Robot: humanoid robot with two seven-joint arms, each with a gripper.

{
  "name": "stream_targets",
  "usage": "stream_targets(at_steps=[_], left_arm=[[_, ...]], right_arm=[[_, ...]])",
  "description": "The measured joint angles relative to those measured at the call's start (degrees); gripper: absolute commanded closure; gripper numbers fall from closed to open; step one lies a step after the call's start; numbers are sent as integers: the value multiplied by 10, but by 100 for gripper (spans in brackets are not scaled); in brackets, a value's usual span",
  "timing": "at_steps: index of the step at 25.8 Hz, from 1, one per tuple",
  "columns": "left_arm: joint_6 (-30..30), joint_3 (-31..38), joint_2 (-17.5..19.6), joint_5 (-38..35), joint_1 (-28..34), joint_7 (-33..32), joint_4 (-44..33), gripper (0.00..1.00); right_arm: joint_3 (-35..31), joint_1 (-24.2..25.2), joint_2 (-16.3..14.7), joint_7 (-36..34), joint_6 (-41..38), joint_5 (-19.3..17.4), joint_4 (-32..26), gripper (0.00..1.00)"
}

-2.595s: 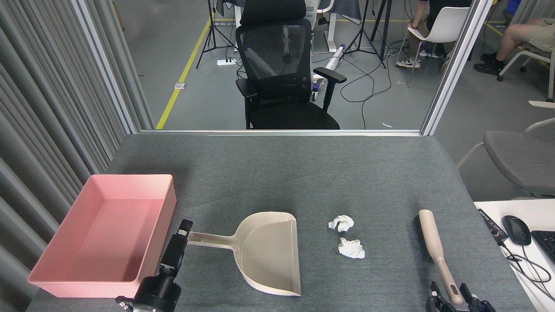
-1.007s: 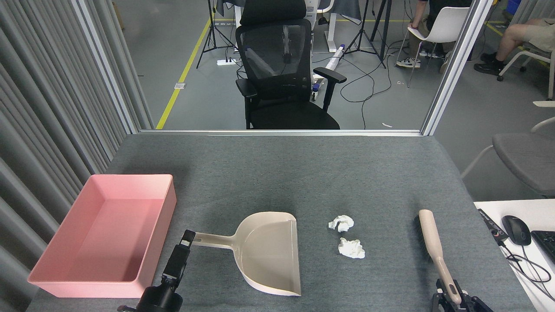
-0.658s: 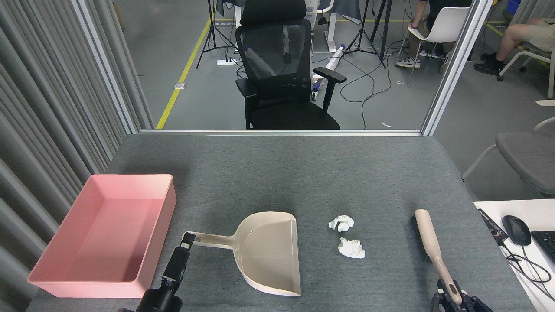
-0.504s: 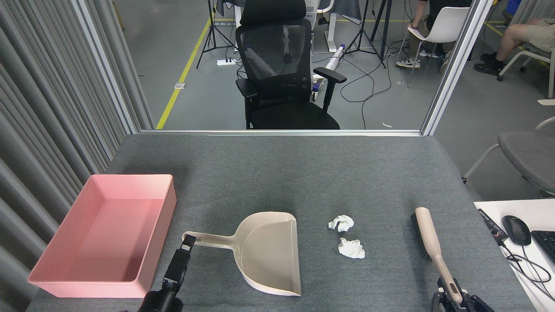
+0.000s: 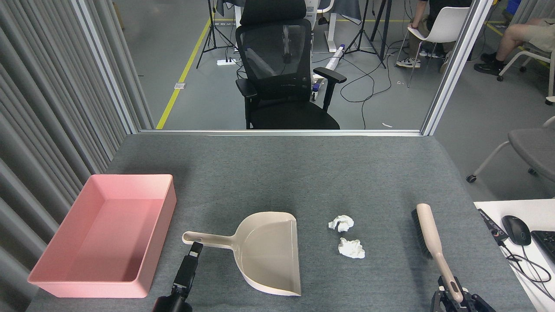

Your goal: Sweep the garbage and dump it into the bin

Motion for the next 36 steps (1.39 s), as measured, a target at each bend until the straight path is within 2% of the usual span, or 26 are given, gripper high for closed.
stream_targets(at_steps=[16,23,29,36], left_arm=[[-3,-9,-4,-3,-101,27,155,1],[-2,-5,-6,-1,-130,40,179,1],[-1,-5,-16,-1,-135,76,182,1],[-1,-5,-20,-1,-136,84,196,2]], right_arm=[[0,0,1,-2,0,-2,-5,94],[0,0,5,-4,0,-3,-5,93],[0,-1,9,-1,0,-3,-5,93],[0,-1,11,-1,0,-3,-5,93]])
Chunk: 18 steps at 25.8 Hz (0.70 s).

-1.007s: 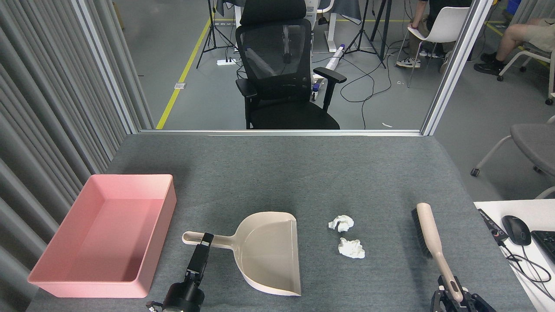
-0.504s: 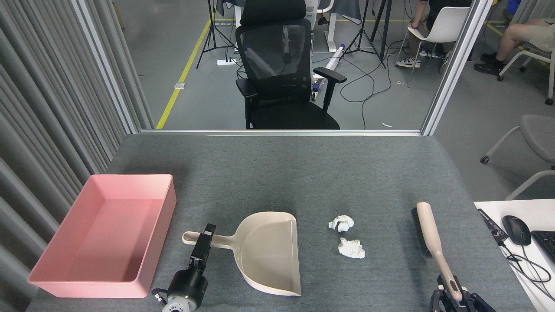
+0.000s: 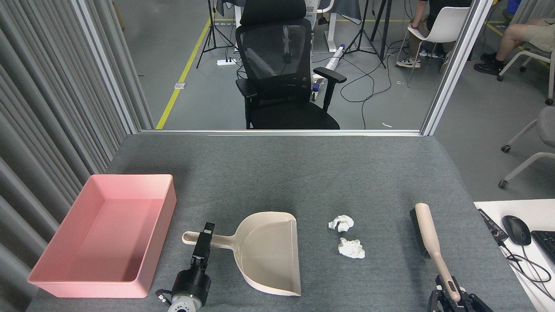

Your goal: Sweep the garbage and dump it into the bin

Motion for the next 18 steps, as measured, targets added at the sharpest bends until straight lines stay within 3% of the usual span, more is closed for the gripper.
stream_targets(at_steps=[6,11,13,18], left_arm=[[-3,2,0,0,-3,1,14,28],[-4,14,-1,2,-6,1,16,32],[-5,16,-1,2,-6,0,16,42],[-7,17,-1,0,-8,-3,19,52]], right_arm=[[0,-1,2,0,0,0,0,93],[0,-1,2,0,0,0,0,93],[0,-2,2,0,0,0,0,93],[0,-2,3,1,0,0,0,93]])
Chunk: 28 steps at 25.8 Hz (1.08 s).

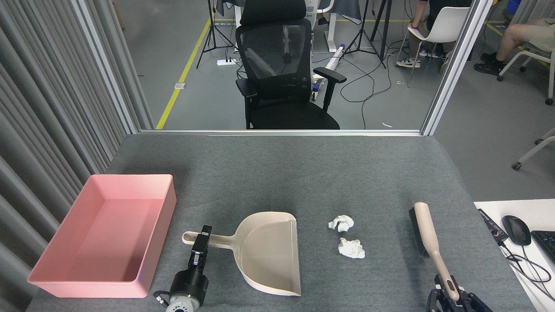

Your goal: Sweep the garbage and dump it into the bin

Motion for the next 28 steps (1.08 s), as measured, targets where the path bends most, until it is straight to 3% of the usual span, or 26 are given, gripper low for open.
stream_targets(at_steps=[2,9,16,22,28], left_arm=[[0,0,0,0,0,-2,5,54],[-7,9,0,1,-3,-9,18,81],[-41,22,0,0,-6,-20,20,93],[-77,23,0,-7,-7,-22,21,95],[-109,33,0,-72,-7,-22,21,94]], right_arm=[[0,0,0,1,0,0,0,93],[0,0,1,-1,0,0,0,93],[1,0,5,-2,-1,0,0,93],[1,0,8,-3,-2,0,0,93],[5,-3,18,-3,-11,0,0,93]])
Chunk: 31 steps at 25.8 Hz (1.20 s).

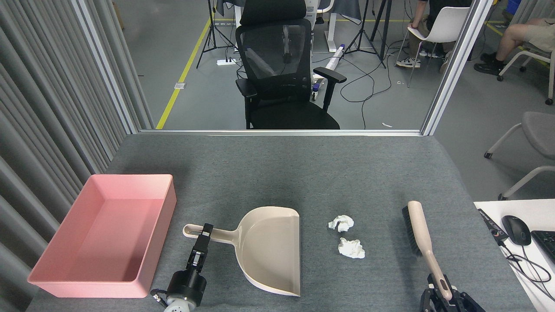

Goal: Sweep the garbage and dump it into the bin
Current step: 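Sweep the white paper balls into the dustpan with the right gripper's brush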

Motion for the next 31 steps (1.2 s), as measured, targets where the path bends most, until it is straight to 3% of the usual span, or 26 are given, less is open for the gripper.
stream_targets(at_steps=[7,15,26,31], left_arm=[[-11,12,0,-65,0,7,0,94],[13,15,-1,-80,-3,6,4,94],[20,16,-1,-102,-6,5,2,93],[20,15,-1,-103,-6,5,1,93]], right_arm=[[41,-18,12,0,-1,0,9,93],[102,-47,35,-1,3,0,35,93],[135,-17,76,-11,-16,-1,38,92],[164,-12,111,-10,-30,-1,34,92]])
